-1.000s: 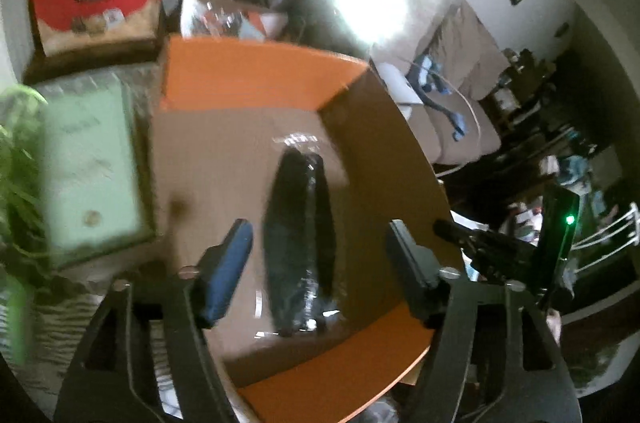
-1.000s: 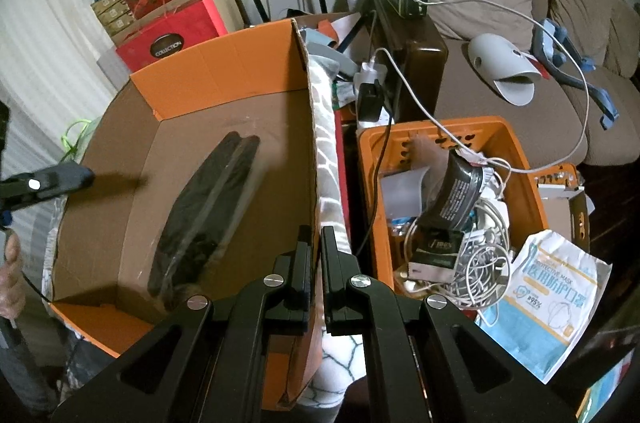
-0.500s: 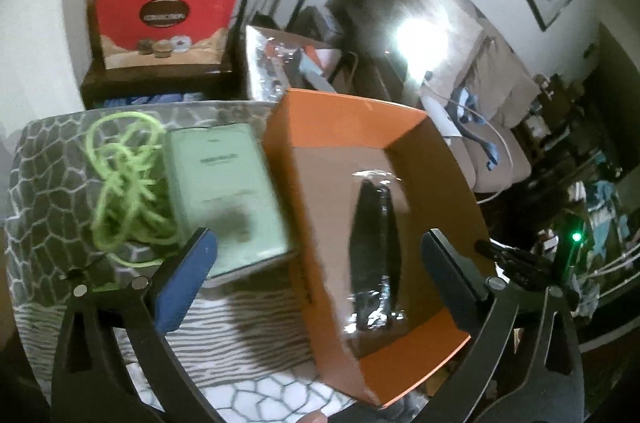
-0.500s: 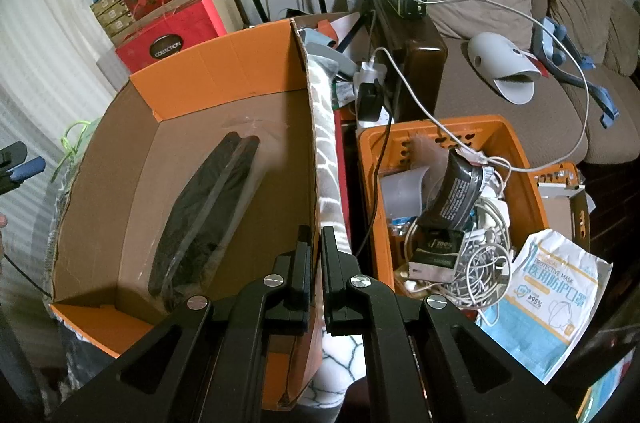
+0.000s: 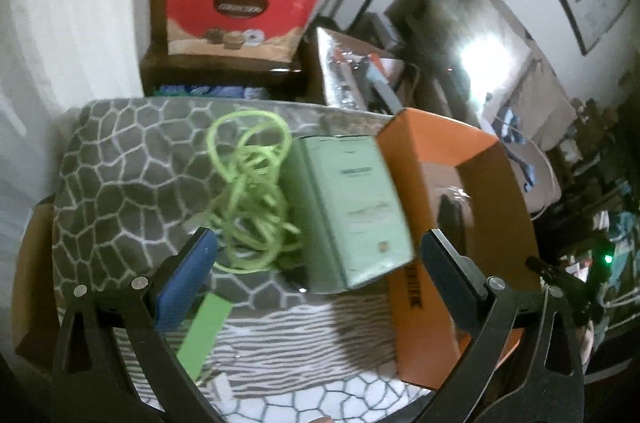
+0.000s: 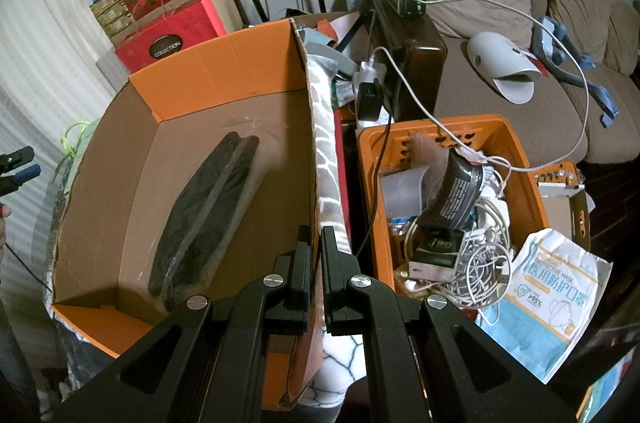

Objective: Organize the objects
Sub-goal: 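Move the left tool to the lime-green cord and grasp it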

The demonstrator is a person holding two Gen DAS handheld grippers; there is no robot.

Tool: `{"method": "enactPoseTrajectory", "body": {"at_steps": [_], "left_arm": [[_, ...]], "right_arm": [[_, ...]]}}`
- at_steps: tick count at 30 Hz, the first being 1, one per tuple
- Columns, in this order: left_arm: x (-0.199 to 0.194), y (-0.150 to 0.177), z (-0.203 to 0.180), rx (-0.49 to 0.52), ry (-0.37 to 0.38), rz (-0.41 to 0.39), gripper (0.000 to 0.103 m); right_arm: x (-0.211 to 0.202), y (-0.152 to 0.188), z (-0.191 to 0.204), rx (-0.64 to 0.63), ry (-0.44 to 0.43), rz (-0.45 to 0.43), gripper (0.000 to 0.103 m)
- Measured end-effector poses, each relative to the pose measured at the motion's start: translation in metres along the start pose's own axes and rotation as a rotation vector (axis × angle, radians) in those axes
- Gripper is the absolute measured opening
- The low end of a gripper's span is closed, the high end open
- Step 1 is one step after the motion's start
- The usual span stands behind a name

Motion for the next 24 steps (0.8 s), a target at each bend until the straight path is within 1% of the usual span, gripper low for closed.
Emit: {"method": "enactPoseTrajectory", "body": {"at_steps": [7, 10, 13, 17, 19, 21, 23, 24], "left_arm": [[0.012, 0.000, 0.036, -0.018, -0.078, 0.017, 0.101], [0.024, 0.000, 0.049, -0.023, -0.112, 0.039, 0.101], [0.036, -0.002, 0.055, -0.035, -0.125, 0.055, 0.101], [0.051, -0.006, 0.057, -0.049, -0.111, 0.061, 0.099], [0.058, -0.008, 0.057, -0.060, -0.094, 0.058, 0.093], [0.063, -0.009, 0.060, -0.074, -0.089, 0.053, 0.090], [0.069, -0.008, 0.063, -0.079, -0.084, 0.055, 0.081], [0.071, -0.007, 0.064, -0.079, -0.082, 0.061, 0.073]], "right_arm": [[0.000, 0.001, -0.001, -0.001, 0.003, 0.001, 0.003], [0.001, 0.001, -0.001, 0.000, 0.003, 0.001, 0.003], [0.000, 0.001, -0.001, 0.001, 0.003, 0.000, 0.003], [0.001, 0.001, -0.001, 0.003, 0.003, 0.002, 0.003], [0.001, 0.003, -0.002, 0.003, 0.005, 0.004, 0.003], [0.001, 0.003, -0.002, 0.003, 0.006, 0.005, 0.003], [0.001, 0.003, -0.002, 0.004, 0.005, 0.004, 0.003], [0.001, 0.003, -0.002, 0.005, 0.005, 0.004, 0.003]]}}
Point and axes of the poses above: each gripper's, at about its wrist camera, not at the fingertips, and x roughly the way its jaws point, z to its left, y to its underside, the point moved 9 cm from there along x, roughly the way its jaws point, and after that the axes turned 7 degrees about -z, right-handed, at the moved point
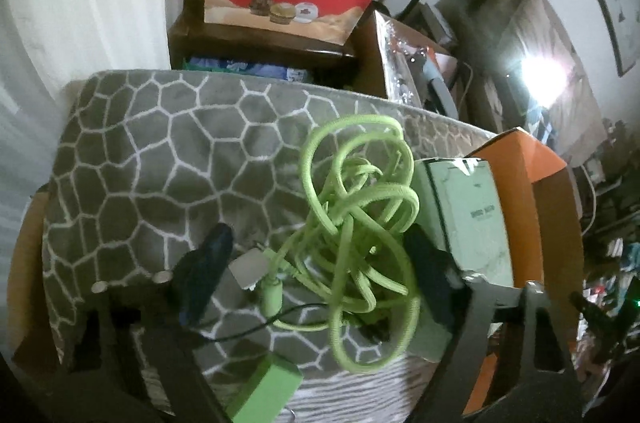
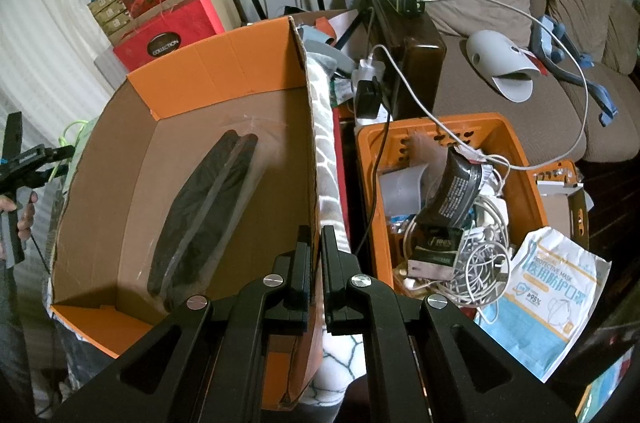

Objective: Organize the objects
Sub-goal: 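Move the left tool to the lime-green cord and grasp it, then carry the green cord with the left tool into the box and release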

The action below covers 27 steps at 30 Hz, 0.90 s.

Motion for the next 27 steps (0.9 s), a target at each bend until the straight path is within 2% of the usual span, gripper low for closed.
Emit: {"method": "enactPoseTrajectory", "body": {"at_steps": [5, 7, 9, 13, 27], "left_arm": [[0.015, 0.006, 0.003, -0.012, 0.027, 0.034, 0.047], [0.015, 0.005, 0.003, -0.030, 0.056, 0.029, 0.031], [0.013, 0.003, 0.002, -0.035, 0.069, 0.021, 0.021], [0.000, -0.004, 0.001, -0.040, 0.071, -0.021, 0.017], [-0.073, -0.042, -0.014, -0.024, 0.122, -0.198, 0.016]], "right_arm": [[0.001, 0.001, 0.000, 0.001, 0.001, 0.001, 0.004], [0.001, 0.001, 0.000, 0.001, 0.001, 0.001, 0.004], [0.001, 0.001, 0.000, 0.002, 0.001, 0.001, 0.004], [0.001, 0.002, -0.001, 0.002, 0.003, 0.002, 0.004], [0.002, 0.002, -0.002, 0.003, 0.004, 0.003, 0.004]]}}
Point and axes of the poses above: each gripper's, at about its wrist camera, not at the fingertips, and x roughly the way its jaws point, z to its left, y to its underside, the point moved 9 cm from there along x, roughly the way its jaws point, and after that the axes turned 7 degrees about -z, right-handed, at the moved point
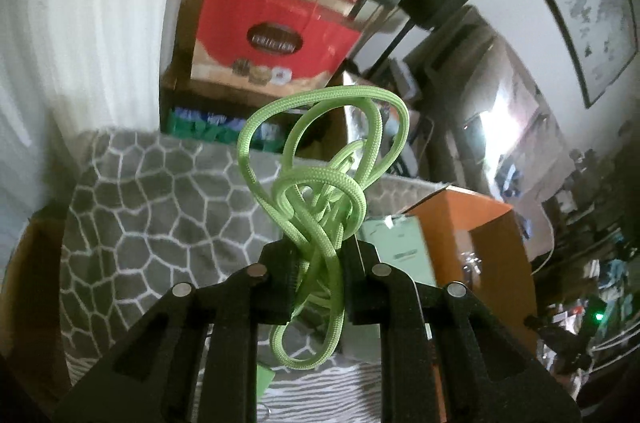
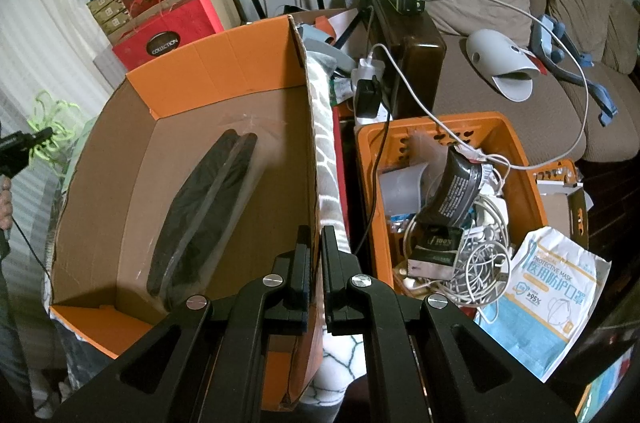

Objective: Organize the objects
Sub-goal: 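Carry the green cord with the left tool into the box and release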

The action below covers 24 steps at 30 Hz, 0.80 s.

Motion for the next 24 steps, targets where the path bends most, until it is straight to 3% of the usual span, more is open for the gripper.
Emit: {"method": "enactPoseTrajectory", "body": {"at_steps": [11, 24], "left_arm": [[-0.047, -0.022, -0.063, 0.115, 0.080, -0.072, 0.016], [-0.058, 0.014, -0.171, 0.243, 0.236, -0.021, 0.016]], "right_arm": [[0.000, 0.000, 0.000, 0.000, 0.001, 0.001, 0.004], [0.000, -0.001, 0.000, 0.000, 0.002, 0.002, 0.004]]}}
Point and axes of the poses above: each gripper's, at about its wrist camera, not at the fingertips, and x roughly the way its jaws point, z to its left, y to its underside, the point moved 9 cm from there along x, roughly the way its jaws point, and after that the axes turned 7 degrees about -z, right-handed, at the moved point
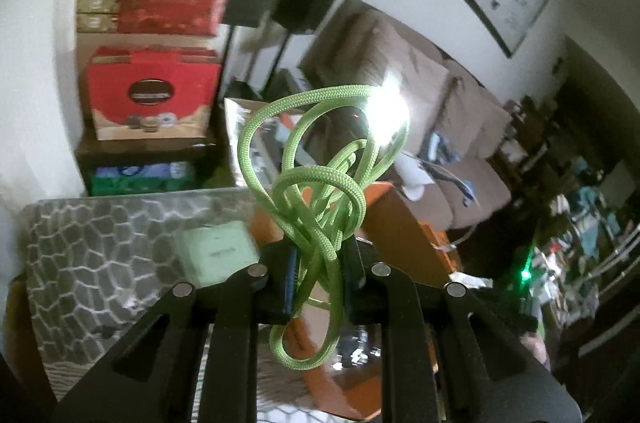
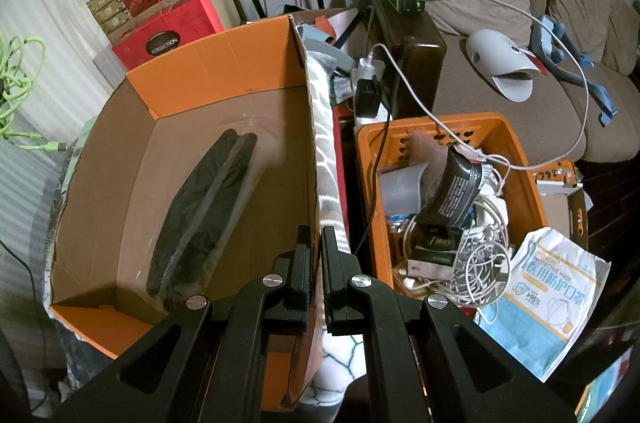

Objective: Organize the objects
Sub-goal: 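Carry the green cord with the left tool into the box and release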

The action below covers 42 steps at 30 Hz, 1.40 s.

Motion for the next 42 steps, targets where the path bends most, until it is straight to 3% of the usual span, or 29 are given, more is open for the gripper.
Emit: {"method": "enactPoseTrajectory", "body": {"at_steps": [11, 18, 32, 42], "left_arm": [[0.039, 0.045, -0.073, 0.032, 0.139, 0.110, 0.016], [0.075, 0.084, -0.096, 0.007, 0.184, 0.212, 0.016], [0.133, 0.151, -0.127, -0.071, 0.231, 0.380, 0.016], [0.157, 0.188, -0.132, -0.067, 0.200, 0.480, 0.017]], "right_arm": [[0.000, 0.000, 0.000, 0.000, 0.001, 0.000, 0.004], [0.000, 0.000, 0.000, 0.000, 0.000, 0.001, 0.004], [0.001, -0.001, 0.000, -0.001, 0.002, 0.001, 0.004], [0.001, -0.001, 0.000, 0.001, 0.002, 0.002, 0.004]]}}
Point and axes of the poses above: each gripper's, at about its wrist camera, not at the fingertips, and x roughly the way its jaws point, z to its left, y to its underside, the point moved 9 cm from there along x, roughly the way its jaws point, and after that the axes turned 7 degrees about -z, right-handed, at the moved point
